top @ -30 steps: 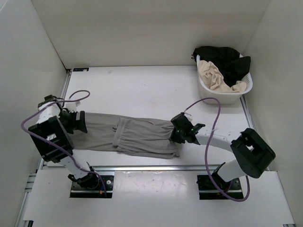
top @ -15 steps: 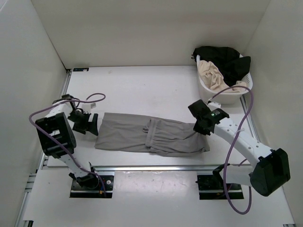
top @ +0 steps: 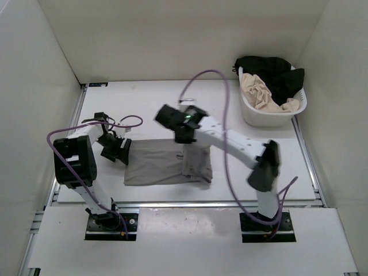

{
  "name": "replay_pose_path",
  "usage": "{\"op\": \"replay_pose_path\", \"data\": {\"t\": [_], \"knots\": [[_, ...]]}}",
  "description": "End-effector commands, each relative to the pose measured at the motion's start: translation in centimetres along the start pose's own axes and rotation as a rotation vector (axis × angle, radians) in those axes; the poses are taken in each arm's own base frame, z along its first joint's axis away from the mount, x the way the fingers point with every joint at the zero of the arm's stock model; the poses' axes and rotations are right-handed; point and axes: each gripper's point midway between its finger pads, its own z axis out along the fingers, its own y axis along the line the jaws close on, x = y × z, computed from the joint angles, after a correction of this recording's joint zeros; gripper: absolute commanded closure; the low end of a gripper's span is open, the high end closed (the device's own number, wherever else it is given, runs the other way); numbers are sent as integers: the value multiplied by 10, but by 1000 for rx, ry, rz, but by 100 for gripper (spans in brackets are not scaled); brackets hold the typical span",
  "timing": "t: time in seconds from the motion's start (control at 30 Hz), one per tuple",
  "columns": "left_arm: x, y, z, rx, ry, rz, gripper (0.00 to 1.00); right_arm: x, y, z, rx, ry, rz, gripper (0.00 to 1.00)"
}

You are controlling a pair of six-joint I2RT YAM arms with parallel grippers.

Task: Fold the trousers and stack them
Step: Fold the trousers

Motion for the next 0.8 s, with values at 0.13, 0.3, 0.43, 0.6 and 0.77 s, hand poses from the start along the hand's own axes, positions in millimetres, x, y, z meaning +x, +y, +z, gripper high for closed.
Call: {"op": "replay_pose_path", "data": {"t": [0.13,0.3,0.43,0.6,0.77], "knots": [[-4,22,17,-48,-3,26,62,7,141,-15,-257,12,-4,100],[-5,30,21,-24,-2,6,74,24,177,4,-357,31,17,100],[-3,28,26,-6,9,11,74,32,208,12,-430,73,13,100],[-1,34,28,-16,12,24,86,35,220,11,-465,62,18,100],[-6,38,29,-18,10,25,86,42,242,7,-568,72,1,100]]}}
